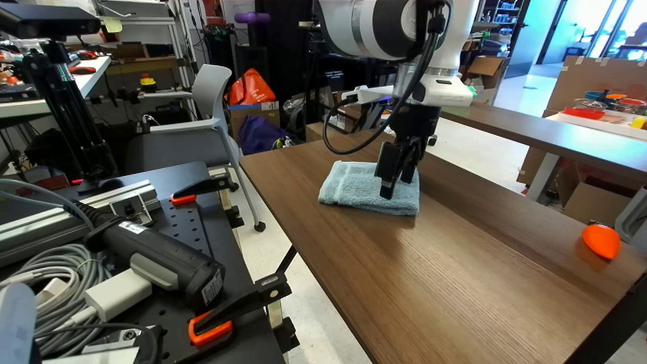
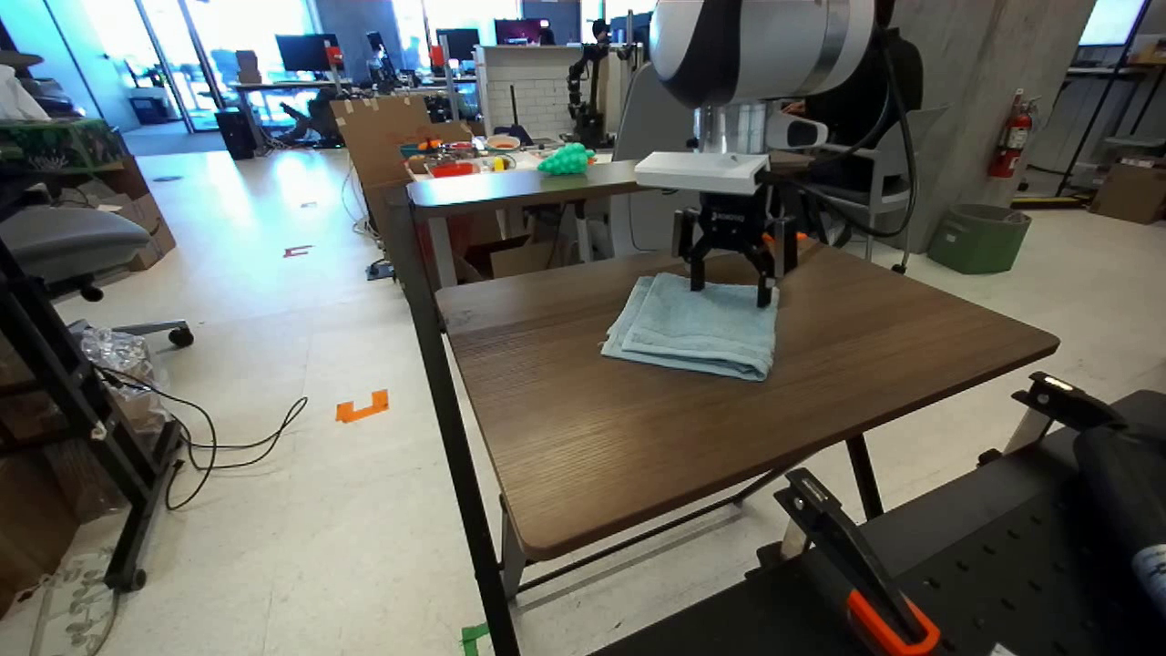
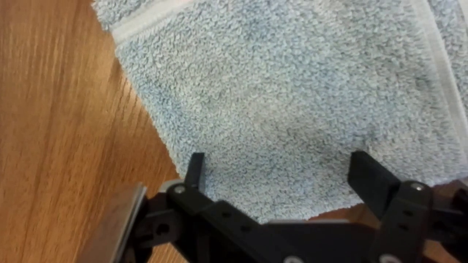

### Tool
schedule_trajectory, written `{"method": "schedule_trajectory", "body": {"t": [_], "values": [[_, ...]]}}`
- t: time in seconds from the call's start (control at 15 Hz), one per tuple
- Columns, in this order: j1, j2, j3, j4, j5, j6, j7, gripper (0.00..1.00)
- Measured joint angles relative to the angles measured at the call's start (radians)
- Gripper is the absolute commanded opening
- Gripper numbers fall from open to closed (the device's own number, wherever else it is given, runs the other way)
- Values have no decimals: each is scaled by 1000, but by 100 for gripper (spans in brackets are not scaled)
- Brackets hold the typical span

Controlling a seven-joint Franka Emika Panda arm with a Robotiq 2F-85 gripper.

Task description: Use the towel to wipe the table

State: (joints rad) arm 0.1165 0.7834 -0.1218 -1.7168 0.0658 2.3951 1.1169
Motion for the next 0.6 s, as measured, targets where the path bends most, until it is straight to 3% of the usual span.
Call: {"method": "schedule_trajectory", "body": {"t": [0.6], "values": [[-12,-20,60,3,84,4,-30,100]]}}
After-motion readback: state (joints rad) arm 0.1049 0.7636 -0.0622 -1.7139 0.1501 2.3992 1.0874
